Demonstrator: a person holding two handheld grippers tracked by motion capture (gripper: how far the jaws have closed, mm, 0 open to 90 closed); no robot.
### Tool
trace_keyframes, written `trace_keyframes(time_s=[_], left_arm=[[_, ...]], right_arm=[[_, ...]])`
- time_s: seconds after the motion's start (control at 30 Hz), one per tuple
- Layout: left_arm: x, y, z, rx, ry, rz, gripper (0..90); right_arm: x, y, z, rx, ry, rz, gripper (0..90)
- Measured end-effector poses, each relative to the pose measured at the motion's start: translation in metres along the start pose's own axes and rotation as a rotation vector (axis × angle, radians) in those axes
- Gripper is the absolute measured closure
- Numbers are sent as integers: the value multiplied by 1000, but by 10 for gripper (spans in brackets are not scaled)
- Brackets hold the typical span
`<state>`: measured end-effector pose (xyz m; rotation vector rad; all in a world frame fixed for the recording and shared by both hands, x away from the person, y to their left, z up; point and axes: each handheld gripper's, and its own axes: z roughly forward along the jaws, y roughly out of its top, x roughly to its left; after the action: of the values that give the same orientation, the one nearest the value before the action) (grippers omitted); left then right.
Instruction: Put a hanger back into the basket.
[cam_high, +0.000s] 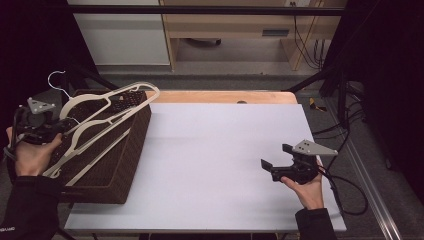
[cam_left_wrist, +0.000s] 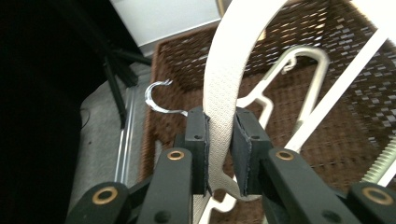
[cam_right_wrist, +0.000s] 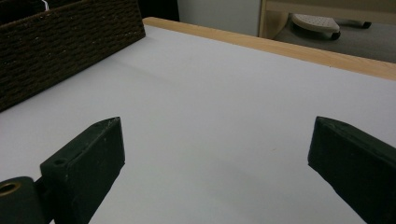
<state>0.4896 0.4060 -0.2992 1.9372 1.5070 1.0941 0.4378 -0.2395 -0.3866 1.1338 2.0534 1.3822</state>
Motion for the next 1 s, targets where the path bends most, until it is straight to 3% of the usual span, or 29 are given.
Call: trace_keyframes(time_s=[0.2, 0.43, 0.53, 0.73, 1.0], left_arm=[[12, -9, 12, 29, 40, -48, 772], [16, -18, 26, 68, 90, -81, 772], [16, -19, 29, 79, 100, -80, 772], [7, -20, 39, 112, 169, -60, 772], [4, -20, 45, 146, 201, -52, 771]], right_arm=[[0, 0, 0, 1, 2, -1, 42], [1, 0, 1, 6, 3, -2, 43], [1, 0, 1, 6, 3, -1, 43], [1, 0, 2, 5, 4, 0, 44], [1, -1, 2, 8, 7, -2, 46]])
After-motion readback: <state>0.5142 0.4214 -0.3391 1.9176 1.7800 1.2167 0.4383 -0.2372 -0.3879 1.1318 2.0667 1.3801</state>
